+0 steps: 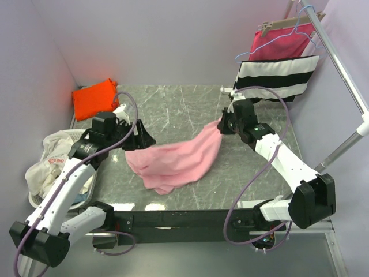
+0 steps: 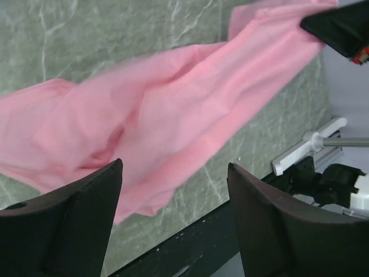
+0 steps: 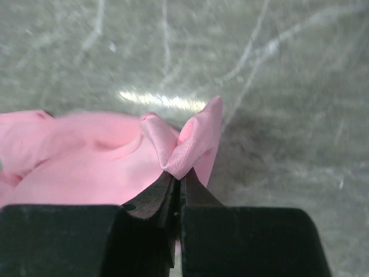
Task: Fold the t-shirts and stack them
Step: Flatten out the tshirt
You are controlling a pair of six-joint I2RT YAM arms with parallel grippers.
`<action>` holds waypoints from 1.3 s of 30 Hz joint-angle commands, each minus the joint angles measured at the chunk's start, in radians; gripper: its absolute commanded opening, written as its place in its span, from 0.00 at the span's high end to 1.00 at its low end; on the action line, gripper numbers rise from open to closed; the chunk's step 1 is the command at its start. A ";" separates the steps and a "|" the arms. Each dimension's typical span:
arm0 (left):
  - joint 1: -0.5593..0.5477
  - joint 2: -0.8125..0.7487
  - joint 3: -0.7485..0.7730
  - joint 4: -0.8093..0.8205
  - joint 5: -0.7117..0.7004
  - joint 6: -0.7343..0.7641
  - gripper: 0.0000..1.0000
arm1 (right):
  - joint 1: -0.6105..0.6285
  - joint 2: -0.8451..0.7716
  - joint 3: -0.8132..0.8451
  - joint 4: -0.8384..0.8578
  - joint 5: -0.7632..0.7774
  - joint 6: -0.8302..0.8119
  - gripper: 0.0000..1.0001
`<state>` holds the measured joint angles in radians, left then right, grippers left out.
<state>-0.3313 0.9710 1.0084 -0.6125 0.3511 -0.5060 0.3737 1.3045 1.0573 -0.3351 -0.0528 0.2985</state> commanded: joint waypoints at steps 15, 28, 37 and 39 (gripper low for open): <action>-0.060 0.457 -0.037 0.272 -0.270 0.004 0.23 | -0.009 0.010 0.018 0.002 0.042 -0.001 1.00; -0.127 0.613 -0.076 0.186 -0.348 -0.017 0.25 | -0.009 0.045 0.033 0.016 0.034 -0.006 1.00; -0.146 0.692 -0.054 0.224 -0.347 -0.020 0.67 | -0.015 0.041 0.027 0.024 0.036 -0.012 1.00; -0.150 0.684 -0.044 0.229 -0.348 -0.022 0.99 | -0.018 0.035 0.020 0.025 0.033 -0.010 1.00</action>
<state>-0.4641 1.6394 0.9318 -0.3981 0.0101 -0.5274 0.3698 1.3479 1.0454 -0.3519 -0.0200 0.2977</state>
